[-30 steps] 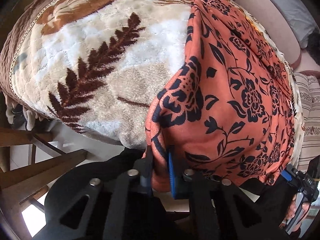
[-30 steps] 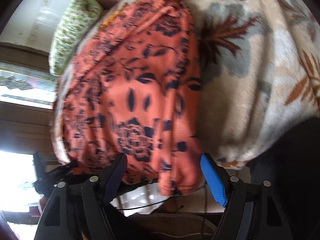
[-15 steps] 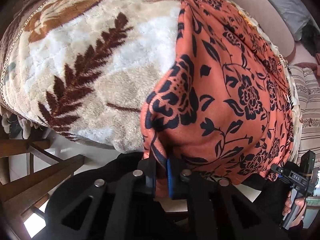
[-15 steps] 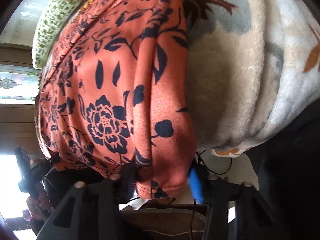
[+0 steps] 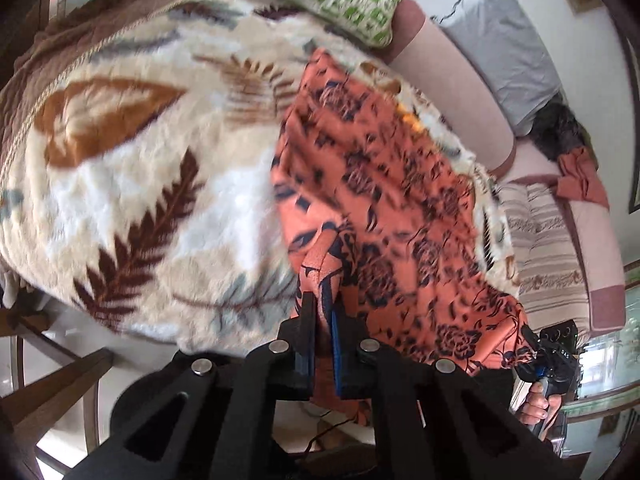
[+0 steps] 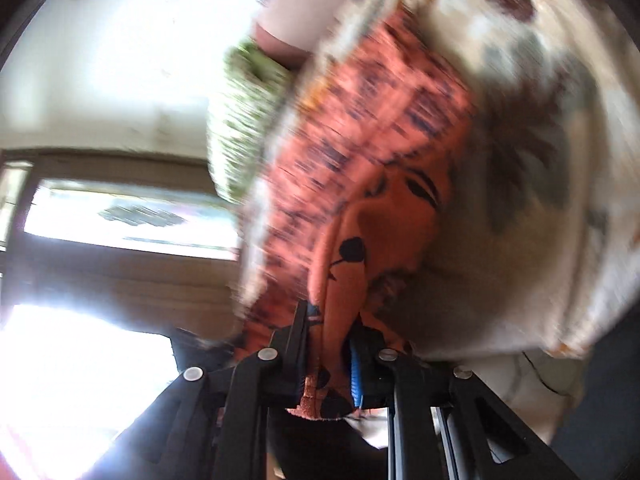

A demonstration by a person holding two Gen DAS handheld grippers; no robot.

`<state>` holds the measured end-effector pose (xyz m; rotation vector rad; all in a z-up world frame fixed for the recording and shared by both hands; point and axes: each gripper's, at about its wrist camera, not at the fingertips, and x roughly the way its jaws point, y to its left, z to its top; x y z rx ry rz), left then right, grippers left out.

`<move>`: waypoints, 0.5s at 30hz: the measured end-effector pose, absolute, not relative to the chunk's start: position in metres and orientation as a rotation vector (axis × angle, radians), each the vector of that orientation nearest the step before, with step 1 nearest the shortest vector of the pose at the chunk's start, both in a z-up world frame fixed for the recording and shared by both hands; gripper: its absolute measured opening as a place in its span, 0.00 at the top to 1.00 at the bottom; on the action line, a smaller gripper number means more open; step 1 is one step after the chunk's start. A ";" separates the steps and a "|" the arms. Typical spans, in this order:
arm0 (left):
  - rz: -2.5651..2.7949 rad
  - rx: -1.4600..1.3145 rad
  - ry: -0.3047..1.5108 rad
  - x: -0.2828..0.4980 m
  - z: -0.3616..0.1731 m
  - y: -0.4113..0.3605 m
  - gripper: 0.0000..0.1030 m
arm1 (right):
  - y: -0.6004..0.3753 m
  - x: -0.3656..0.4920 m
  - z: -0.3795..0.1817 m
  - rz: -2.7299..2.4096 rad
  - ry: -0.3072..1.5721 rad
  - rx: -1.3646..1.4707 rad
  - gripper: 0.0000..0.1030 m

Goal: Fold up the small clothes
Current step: 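Grasp the dress hem with the left gripper and lift it toward the collar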

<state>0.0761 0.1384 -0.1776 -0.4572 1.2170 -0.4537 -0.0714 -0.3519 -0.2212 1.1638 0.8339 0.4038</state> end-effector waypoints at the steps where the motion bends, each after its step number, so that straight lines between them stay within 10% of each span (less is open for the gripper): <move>1: -0.451 -0.455 1.209 0.080 -0.175 0.141 0.94 | -0.352 -0.070 -0.217 0.407 0.816 1.170 0.83; 15: -0.324 -0.349 1.356 0.069 -0.233 0.135 0.94 | -0.353 -0.066 -0.248 0.087 1.099 0.985 0.80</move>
